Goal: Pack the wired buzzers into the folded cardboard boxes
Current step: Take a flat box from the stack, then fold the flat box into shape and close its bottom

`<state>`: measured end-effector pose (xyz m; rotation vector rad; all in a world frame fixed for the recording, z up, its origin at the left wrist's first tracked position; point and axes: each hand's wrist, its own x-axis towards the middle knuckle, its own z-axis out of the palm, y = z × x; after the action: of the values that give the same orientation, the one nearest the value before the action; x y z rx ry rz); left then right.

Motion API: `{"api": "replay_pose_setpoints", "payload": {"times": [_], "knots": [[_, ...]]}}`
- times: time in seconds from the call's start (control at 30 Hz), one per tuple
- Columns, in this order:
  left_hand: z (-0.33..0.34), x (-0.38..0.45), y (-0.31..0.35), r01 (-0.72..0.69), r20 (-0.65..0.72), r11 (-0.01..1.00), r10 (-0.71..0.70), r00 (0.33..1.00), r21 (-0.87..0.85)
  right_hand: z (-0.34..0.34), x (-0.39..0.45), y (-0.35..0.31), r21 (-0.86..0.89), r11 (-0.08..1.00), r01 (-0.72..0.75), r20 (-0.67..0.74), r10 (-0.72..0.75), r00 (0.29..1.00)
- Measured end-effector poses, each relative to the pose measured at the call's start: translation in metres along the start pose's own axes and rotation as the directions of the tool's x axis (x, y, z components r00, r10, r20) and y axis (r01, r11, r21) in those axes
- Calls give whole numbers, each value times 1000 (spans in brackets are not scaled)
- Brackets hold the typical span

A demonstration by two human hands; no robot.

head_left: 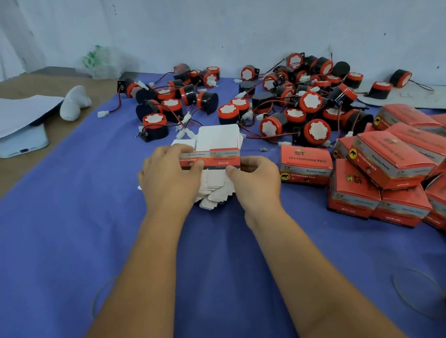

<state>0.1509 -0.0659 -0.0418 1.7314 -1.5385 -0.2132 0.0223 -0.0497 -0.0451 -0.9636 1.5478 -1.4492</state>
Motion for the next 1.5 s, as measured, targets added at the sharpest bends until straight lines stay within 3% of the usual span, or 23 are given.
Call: {"api": "replay_pose_setpoints", "payload": {"times": [0.2,0.3,0.37,0.43,0.5,0.67,0.8,0.97,1.1,1.23,1.4,1.5], "knots": [[-3,-2,-4,5,-28,980,-11,1000,-199,-8,3,0,-9,998,67,-100,-68,993],[-4,-5,1,32,42,938,-18,999,-345,-12,5,-4,84,996,41,-48,-37,998],[-4,-7,4,11,117,920,37,992,-393,-12,4,-3,-13,998,65,-20,-65,998],[-2,-9,6,-30,157,937,90,984,-349,-11,3,-3,-54,996,74,-81,-78,994],[0,-9,7,-55,137,951,102,985,-305,-10,2,-4,19,999,42,-137,-39,990],[2,-11,8,-138,82,962,161,984,-234,-11,6,-7,75,997,16,-160,-4,987],[5,-12,7,-180,43,966,191,981,-184,-19,10,-9,-24,996,80,-152,-83,985],[5,-8,7,-114,-25,943,111,993,-312,-27,10,-21,-245,943,225,-134,-262,956],[4,-4,4,43,156,955,3,988,-294,-23,8,-24,-421,861,287,-87,-353,931],[4,-3,-1,-22,220,981,65,973,-193,-27,5,-20,-604,745,283,-37,-381,924],[5,-1,0,-72,277,984,116,954,-166,-19,-5,-19,-416,874,251,34,-260,965],[8,-2,-1,-92,333,982,144,932,-167,-13,-4,-17,-402,888,222,-3,-244,970]]}}
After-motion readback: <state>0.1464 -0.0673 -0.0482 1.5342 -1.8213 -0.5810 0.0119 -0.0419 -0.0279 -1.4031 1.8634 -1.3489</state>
